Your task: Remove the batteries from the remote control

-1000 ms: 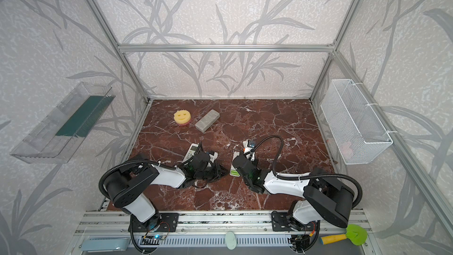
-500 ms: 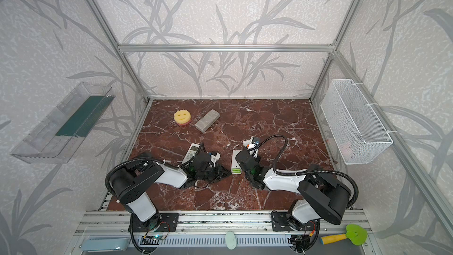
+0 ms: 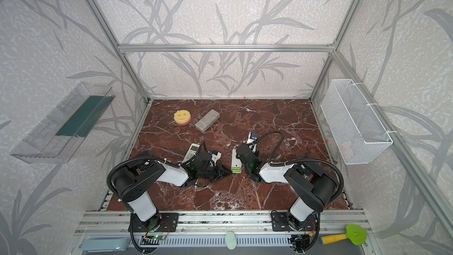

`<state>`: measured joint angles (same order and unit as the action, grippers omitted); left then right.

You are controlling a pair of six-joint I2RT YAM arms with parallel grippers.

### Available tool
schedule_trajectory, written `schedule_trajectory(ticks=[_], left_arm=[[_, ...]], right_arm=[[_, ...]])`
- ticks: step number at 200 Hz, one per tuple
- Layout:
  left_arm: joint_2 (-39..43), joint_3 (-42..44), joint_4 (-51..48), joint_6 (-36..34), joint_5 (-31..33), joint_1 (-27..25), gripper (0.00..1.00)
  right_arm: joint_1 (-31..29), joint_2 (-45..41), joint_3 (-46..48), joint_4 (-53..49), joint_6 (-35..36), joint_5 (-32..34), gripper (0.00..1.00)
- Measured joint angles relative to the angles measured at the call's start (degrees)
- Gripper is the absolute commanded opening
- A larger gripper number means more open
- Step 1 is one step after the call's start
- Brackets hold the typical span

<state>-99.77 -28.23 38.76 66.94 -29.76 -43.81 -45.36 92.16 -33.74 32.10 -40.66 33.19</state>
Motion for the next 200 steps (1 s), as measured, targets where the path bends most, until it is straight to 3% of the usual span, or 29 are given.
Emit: schedule_trajectory(ticks=[111, 131, 156, 200], left_arm=[[5.8, -4.7, -15.1, -11.8, 3.1, 4.2, 0.34], [8.2, -4.2, -14.3, -16.0, 3.5, 4.2, 0.36], [17.2, -2.0, -13.1, -25.2, 5.7, 3.7, 0.43], [26.5, -2.2, -10.5, -38.8, 7.4, 1.5, 0.44]], right_arm=[[1.7, -5.7, -3.0, -2.4, 14.7, -19.1, 0.0], [1.7, -7.6, -1.5, -2.3, 14.9, -22.7, 0.0], [1.7, -11.6, -1.1, -4.4, 13.3, -24.8, 0.0], [1.7, -18.6, -3.4, -10.2, 7.8, -26.7, 0.0]])
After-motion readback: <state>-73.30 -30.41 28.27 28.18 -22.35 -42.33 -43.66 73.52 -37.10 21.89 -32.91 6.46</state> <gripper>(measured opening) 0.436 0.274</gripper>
